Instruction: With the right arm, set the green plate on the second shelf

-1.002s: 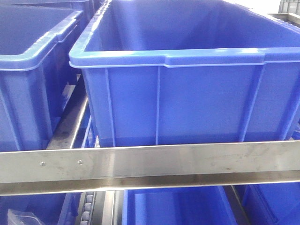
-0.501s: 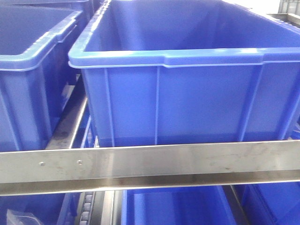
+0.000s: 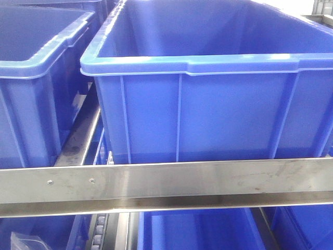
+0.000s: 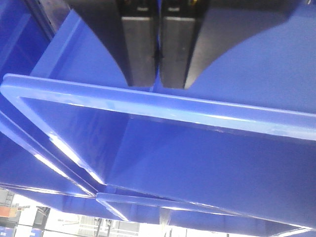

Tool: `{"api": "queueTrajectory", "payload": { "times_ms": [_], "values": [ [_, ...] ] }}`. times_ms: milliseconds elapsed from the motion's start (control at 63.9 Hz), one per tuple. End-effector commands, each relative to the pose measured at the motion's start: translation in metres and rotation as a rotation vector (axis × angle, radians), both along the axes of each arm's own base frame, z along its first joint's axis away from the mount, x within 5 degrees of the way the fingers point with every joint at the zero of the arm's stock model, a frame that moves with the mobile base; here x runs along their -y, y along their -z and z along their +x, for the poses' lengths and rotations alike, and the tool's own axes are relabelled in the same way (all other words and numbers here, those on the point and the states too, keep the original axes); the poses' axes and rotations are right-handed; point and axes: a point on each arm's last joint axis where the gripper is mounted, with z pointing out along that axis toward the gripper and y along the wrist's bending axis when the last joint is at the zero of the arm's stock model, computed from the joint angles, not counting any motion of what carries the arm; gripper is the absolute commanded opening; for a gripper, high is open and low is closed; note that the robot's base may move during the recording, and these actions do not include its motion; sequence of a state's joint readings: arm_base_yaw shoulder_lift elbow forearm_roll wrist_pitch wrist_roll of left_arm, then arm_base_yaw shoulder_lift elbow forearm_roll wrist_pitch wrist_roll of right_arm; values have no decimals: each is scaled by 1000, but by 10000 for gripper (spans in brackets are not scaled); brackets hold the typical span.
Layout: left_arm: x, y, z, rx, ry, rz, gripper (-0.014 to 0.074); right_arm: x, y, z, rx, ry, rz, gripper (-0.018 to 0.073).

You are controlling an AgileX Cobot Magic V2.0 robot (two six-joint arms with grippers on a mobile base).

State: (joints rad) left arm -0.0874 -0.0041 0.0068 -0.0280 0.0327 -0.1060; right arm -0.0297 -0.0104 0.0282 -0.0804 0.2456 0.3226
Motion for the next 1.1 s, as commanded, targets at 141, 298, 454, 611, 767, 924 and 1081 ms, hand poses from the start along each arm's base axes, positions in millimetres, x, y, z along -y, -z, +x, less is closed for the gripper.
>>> {"api": "queueTrajectory", "payload": {
  "times_ms": [141,298,454,611,767,924,1081],
  "values": [
    [0,5,0,63,5,-17,130,-2,-25,-1,231,-22,-42,56],
    [0,5,0,63,5,-17,130,-4,-31,-2,303,-57,-174,56],
    [0,5,0,63,5,-17,130,-4,-26,-1,243,-73,-169,56],
    [0,5,0,63,5,-17,130,-4,-28,-1,271,-72,-188,56],
    [0,5,0,63,5,-17,130,-4,-32,-2,306,-70,-190,56],
    [0,5,0,63,5,-17,130,-4,-31,-2,297,-70,-190,56],
    [0,5,0,63,5,-17,130,-4,-31,-2,294,-71,-190,56]
  ]
}}
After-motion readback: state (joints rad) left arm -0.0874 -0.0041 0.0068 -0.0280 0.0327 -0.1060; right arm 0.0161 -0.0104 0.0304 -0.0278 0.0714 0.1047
